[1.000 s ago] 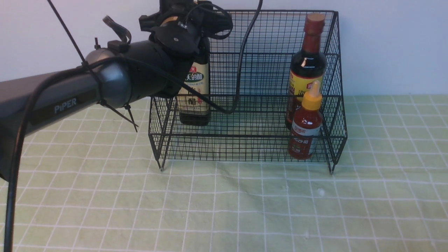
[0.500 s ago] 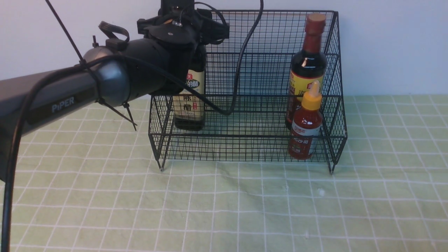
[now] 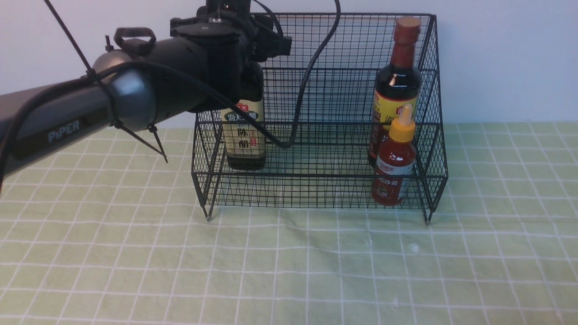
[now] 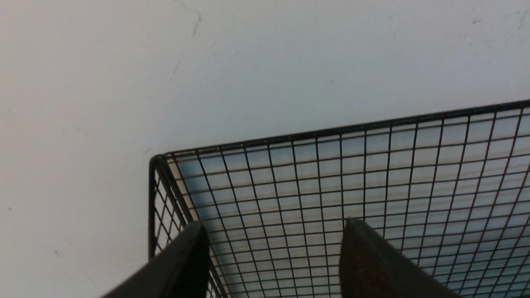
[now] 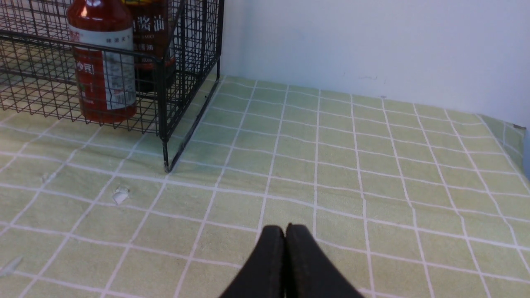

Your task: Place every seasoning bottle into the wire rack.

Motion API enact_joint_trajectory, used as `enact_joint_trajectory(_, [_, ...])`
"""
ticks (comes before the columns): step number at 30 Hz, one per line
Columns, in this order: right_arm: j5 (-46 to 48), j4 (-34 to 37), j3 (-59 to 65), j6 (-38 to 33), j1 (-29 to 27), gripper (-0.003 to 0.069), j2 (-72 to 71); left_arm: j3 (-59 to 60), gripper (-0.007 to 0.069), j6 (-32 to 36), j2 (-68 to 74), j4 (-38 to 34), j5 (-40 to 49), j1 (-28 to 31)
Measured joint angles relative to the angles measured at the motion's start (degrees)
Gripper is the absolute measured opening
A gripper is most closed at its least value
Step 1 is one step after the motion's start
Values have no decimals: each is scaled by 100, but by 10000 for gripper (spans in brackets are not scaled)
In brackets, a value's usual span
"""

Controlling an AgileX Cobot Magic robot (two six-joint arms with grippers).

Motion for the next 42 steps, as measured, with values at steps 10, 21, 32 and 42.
enact_joint_trajectory(10, [0,0,0,0,0,-15,0,0,382,926,-832,-149,148,0])
enact_joint_trajectory(21, [0,0,0,0,0,-15,0,0,16,3495,-2059,-402,-17,0])
enact_joint_trajectory(32, [0,0,0,0,0,-15,0,-10,15,5741,-2439,-488,-2072,0])
enact_joint_trajectory(42, [0,0,0,0,0,-15,0,-10,15,1878,-2645,-488,-1242,-6])
